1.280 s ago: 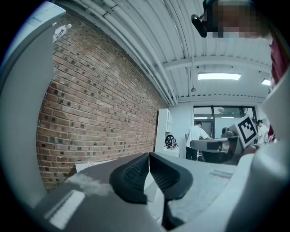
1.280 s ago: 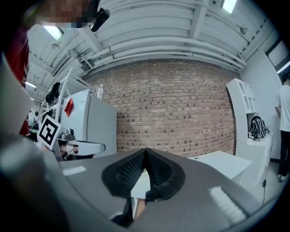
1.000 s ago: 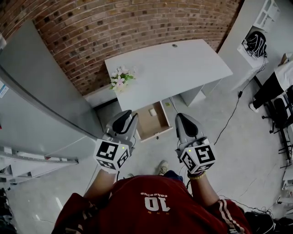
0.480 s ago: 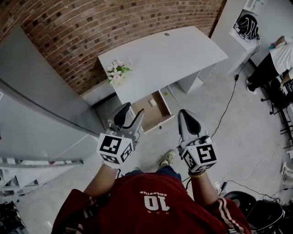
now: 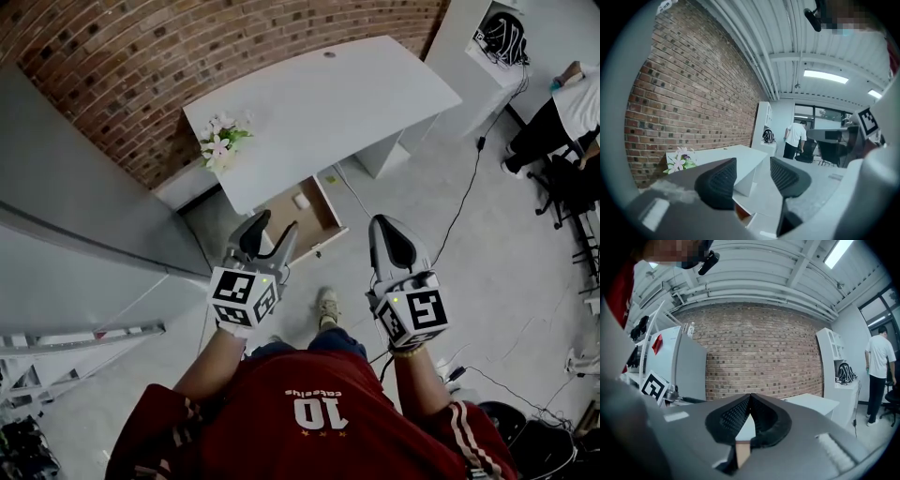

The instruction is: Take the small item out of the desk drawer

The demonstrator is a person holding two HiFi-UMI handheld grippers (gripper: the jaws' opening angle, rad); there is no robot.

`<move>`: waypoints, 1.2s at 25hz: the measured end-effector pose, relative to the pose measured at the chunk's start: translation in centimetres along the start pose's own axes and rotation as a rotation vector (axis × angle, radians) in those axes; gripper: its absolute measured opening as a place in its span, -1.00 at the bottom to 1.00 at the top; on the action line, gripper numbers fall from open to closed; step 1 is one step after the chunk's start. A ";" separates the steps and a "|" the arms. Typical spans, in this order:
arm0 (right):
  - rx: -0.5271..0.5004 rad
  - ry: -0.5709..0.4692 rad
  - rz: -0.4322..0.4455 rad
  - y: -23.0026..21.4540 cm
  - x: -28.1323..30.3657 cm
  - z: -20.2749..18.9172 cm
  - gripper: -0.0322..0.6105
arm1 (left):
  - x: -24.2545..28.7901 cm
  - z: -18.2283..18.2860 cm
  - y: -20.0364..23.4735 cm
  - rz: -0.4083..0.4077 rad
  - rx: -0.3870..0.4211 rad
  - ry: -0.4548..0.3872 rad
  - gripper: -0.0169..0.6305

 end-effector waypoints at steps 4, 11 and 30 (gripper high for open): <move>-0.010 0.010 0.030 -1.6 2.0 -0.2 -0.89 | 2.9 -1.6 0.5 0.027 -0.020 0.035 -0.23; 0.011 -0.001 0.055 -4.5 4.5 -2.0 -0.89 | 8.3 -5.9 1.8 0.040 -0.022 0.107 -0.23; 0.079 0.050 -0.056 -6.6 5.7 -10.4 -0.89 | 16.5 -18.5 6.7 0.014 -0.003 0.270 -0.22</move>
Point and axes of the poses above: the fingertips, and each gripper's own axes: x forward along the fingers, y to its left, z out of its top, the point moved 9 cm from there along -x, backward along the fingers, and after that the axes turned 3 degrees about -z, right-handed, at the moved point
